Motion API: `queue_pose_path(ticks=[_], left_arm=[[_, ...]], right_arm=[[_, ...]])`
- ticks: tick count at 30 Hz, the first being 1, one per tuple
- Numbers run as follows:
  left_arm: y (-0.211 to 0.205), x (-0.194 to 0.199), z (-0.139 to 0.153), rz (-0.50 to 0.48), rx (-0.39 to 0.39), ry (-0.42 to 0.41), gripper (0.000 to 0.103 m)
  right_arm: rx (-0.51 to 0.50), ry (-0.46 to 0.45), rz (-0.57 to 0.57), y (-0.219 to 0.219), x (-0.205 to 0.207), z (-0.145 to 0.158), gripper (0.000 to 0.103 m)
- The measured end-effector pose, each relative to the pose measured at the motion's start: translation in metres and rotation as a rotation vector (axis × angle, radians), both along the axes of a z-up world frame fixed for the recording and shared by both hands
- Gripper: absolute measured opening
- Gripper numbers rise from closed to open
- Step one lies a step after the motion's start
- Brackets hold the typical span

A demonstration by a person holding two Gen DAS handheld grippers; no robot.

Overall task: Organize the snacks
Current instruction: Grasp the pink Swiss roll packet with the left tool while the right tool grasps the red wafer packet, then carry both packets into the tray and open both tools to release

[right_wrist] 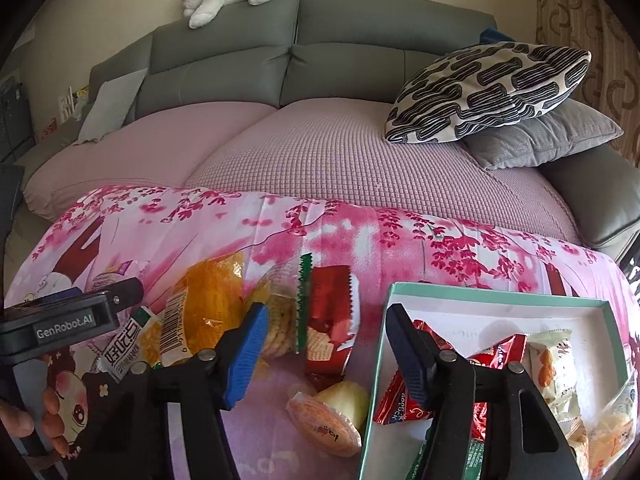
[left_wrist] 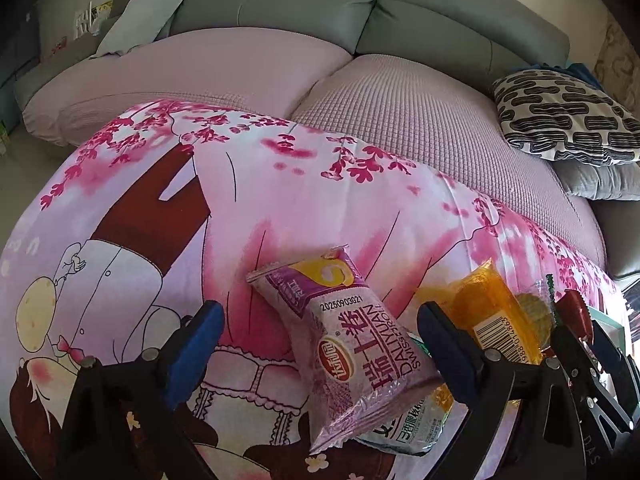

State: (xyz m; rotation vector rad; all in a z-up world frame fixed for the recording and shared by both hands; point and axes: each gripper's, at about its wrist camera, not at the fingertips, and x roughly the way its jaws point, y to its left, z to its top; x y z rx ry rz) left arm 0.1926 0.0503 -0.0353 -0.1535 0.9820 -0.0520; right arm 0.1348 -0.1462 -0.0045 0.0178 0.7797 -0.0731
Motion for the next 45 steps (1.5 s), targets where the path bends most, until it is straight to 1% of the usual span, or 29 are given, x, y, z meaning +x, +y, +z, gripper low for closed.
queue_pose_path(ticks=[1, 2, 4, 7, 9, 10, 12, 13, 15, 17, 19, 21, 24, 32, 36, 40, 45], left_arm=[[0.000, 0.000, -0.002, -0.001, -0.001, 0.005, 0.092], [-0.001, 0.001, -0.004, -0.002, -0.002, 0.011, 0.086], [0.000, 0.002, -0.007, 0.001, -0.009, 0.018, 0.084], [0.000, 0.002, -0.009, 0.004, -0.004, 0.016, 0.081], [0.002, 0.002, -0.010, 0.014, -0.001, 0.014, 0.067], [0.003, 0.002, -0.011, 0.022, 0.003, 0.016, 0.064], [0.008, 0.001, -0.012, 0.032, 0.002, 0.015, 0.055], [0.009, 0.001, -0.013, 0.036, -0.002, 0.013, 0.053], [0.012, 0.000, -0.013, 0.046, 0.002, 0.009, 0.045], [0.012, -0.001, -0.013, 0.046, 0.003, 0.003, 0.044], [0.012, -0.001, -0.012, 0.045, 0.007, -0.002, 0.042], [0.013, -0.003, -0.010, 0.046, -0.004, -0.006, 0.041], [0.015, -0.007, -0.004, 0.051, -0.023, -0.018, 0.040], [0.017, -0.029, 0.022, 0.048, -0.037, -0.077, 0.039], [0.014, -0.042, 0.037, 0.033, -0.037, -0.106, 0.039], [0.005, -0.057, 0.049, 0.006, -0.043, -0.130, 0.039], [-0.019, -0.077, 0.059, -0.056, -0.045, -0.151, 0.040]], right_arm=[[0.008, 0.007, -0.001, -0.001, 0.001, -0.002, 0.055], [0.027, 0.012, -0.003, -0.002, 0.003, -0.004, 0.051], [0.063, 0.012, -0.010, -0.007, 0.003, -0.006, 0.050], [0.090, 0.004, -0.002, -0.009, 0.003, -0.005, 0.047], [0.102, -0.007, 0.006, -0.010, 0.001, -0.004, 0.045], [0.105, -0.013, 0.006, -0.011, 0.000, -0.003, 0.044], [0.118, -0.026, 0.006, -0.013, -0.002, 0.000, 0.038], [0.126, -0.032, 0.001, -0.015, -0.002, 0.001, 0.036], [0.143, -0.037, -0.005, -0.019, -0.002, 0.002, 0.031], [0.146, -0.025, -0.014, -0.021, 0.000, 0.001, 0.028], [0.147, -0.025, -0.019, -0.022, 0.000, 0.001, 0.027], [0.140, -0.034, -0.018, -0.021, -0.002, 0.002, 0.027], [0.142, -0.060, -0.021, -0.023, -0.007, 0.008, 0.026], [0.170, -0.125, -0.043, -0.028, -0.032, 0.032, 0.026], [0.175, -0.140, -0.060, -0.032, -0.050, 0.043, 0.026], [0.174, -0.128, -0.084, -0.037, -0.066, 0.048, 0.026], [0.187, -0.125, -0.096, -0.044, -0.088, 0.054, 0.026]])
